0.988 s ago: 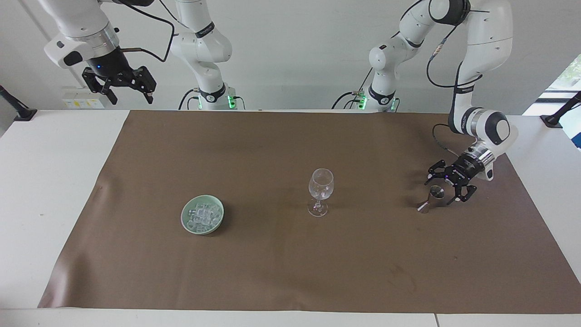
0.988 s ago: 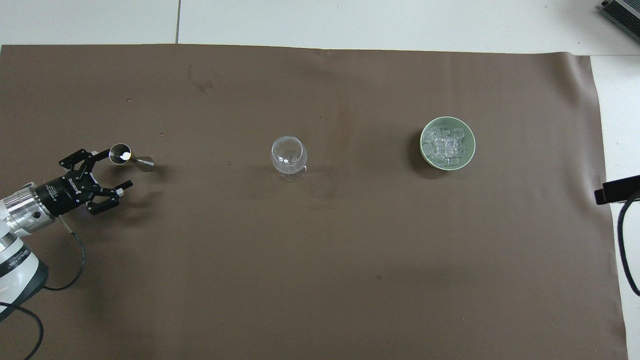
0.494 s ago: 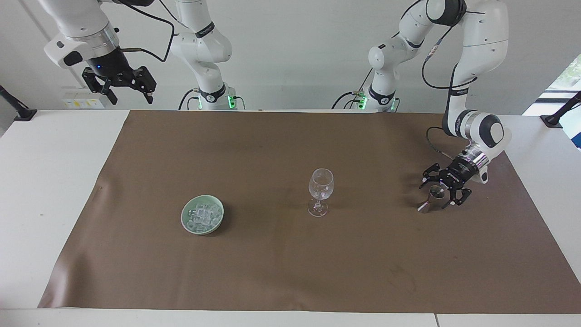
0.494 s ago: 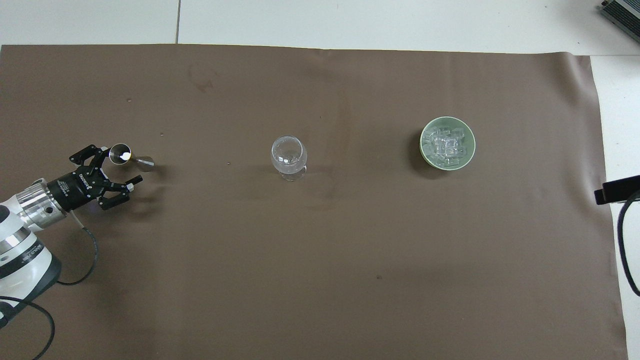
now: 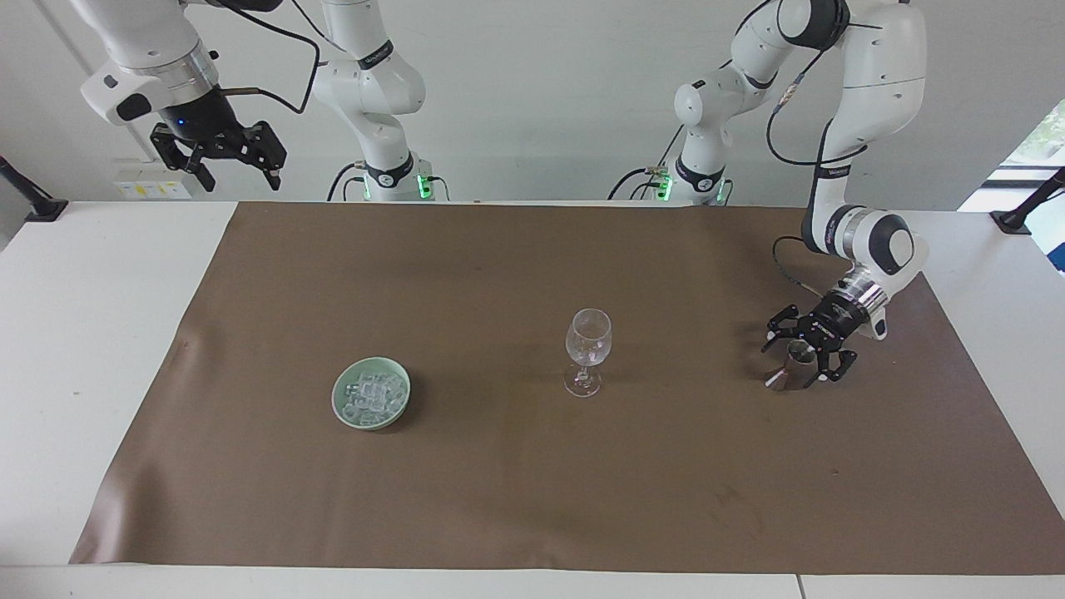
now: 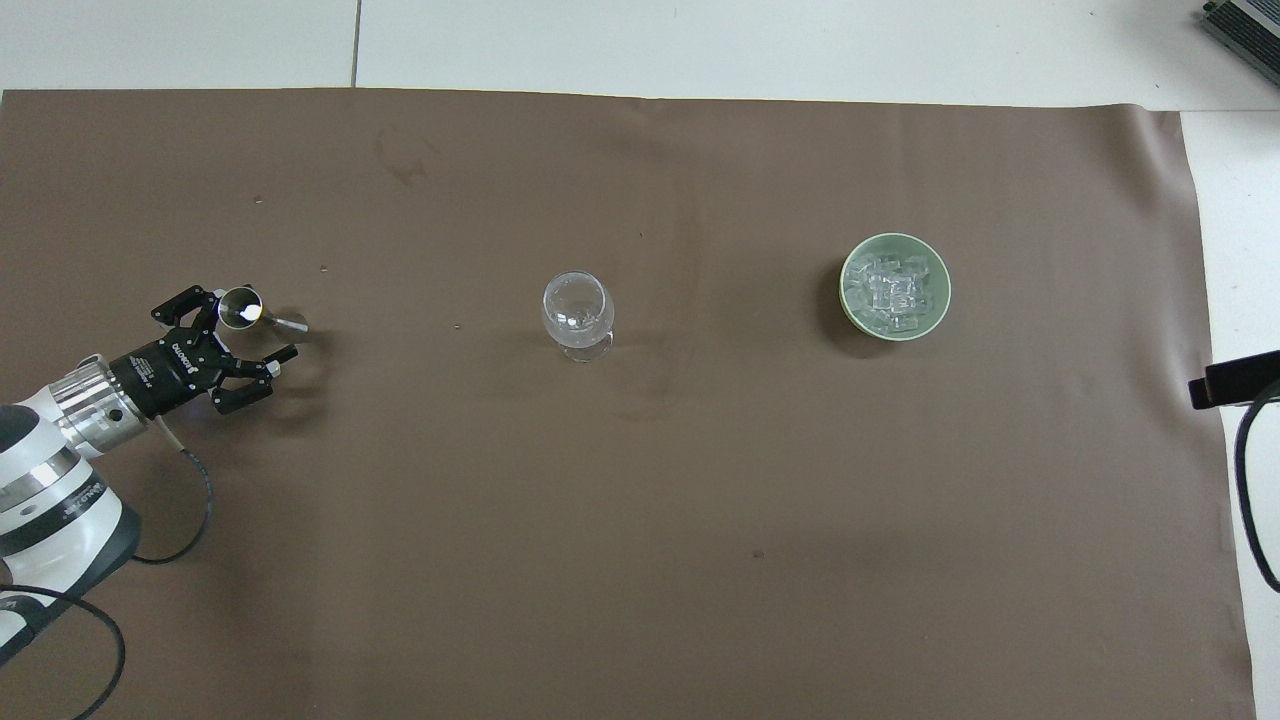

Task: Pour wine and add ice with both arms
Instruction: 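Close the left gripper around the silver jigger, then lift the jigger with the left gripper and carry it to the glass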

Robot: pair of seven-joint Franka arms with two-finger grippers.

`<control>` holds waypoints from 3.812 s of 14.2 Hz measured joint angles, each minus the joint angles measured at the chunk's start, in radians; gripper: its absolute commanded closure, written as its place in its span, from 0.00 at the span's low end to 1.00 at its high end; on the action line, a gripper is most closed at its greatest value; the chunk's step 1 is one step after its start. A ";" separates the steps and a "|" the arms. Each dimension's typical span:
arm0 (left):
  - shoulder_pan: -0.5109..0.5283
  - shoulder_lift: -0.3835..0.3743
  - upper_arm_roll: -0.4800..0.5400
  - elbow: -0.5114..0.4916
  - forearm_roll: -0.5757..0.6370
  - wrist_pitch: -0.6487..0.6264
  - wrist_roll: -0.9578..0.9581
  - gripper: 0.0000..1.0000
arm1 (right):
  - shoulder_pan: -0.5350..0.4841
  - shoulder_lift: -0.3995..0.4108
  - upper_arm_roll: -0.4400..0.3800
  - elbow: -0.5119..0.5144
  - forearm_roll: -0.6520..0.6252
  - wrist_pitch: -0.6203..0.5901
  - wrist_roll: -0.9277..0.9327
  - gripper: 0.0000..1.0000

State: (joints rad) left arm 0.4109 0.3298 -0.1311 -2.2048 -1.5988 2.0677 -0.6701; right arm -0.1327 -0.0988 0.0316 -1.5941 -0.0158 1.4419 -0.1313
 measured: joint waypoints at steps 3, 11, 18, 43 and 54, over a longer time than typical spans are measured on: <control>0.000 0.000 0.001 0.000 0.000 0.000 0.000 0.12 | 0.000 0.000 0.000 0.000 0.000 0.000 0.000 0.00; 0.001 0.001 0.005 -0.001 -0.001 0.001 0.000 0.31 | 0.000 0.000 0.000 0.000 0.000 0.000 0.000 0.00; 0.001 0.001 0.005 -0.001 -0.001 0.001 0.000 0.53 | 0.000 0.000 0.000 0.000 0.000 0.000 0.000 0.00; -0.020 -0.016 -0.008 0.018 -0.003 -0.012 -0.013 1.00 | 0.000 0.000 0.000 0.000 0.000 0.000 0.000 0.00; -0.215 -0.185 -0.011 0.030 0.042 0.071 -0.204 1.00 | 0.000 0.000 0.000 0.000 0.000 0.000 0.000 0.00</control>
State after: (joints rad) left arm 0.1956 0.1450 -0.1416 -2.1745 -1.5571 2.1383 -0.8739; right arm -0.1327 -0.0988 0.0316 -1.5941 -0.0158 1.4419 -0.1313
